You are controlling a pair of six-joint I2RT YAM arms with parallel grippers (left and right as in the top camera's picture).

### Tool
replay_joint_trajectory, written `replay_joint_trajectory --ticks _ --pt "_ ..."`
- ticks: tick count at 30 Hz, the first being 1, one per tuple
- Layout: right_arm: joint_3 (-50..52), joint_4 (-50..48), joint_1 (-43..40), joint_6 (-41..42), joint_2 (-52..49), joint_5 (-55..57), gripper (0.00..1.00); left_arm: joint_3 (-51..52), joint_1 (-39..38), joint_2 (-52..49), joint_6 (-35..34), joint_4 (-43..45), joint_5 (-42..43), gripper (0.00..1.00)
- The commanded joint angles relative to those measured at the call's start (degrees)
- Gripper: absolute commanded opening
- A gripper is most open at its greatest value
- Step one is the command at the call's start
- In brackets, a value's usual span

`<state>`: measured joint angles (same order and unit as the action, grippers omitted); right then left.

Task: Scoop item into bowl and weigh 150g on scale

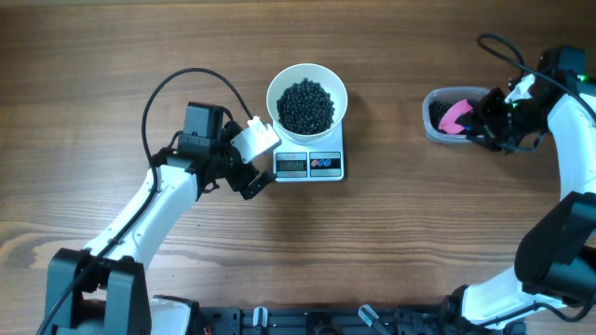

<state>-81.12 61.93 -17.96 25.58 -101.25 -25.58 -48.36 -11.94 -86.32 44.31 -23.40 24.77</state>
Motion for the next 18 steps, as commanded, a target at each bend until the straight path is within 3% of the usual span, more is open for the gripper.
replay_joint_trajectory --ticks 1,7,18 --pt "0.1 1.1 0.0 0.0 -0.4 0.5 0.57 0.5 0.3 -0.4 0.5 0.1 0.7 1.00" --pt "0.1 2.1 -0.1 0.1 -0.3 1.6 0.82 0.5 0.3 -0.4 0.5 0.0 0.7 1.00" --pt "-4.4 2.9 -0.6 -1.5 8.5 2.8 0.84 0.5 0.3 -0.4 0.5 0.0 0.7 1.00"
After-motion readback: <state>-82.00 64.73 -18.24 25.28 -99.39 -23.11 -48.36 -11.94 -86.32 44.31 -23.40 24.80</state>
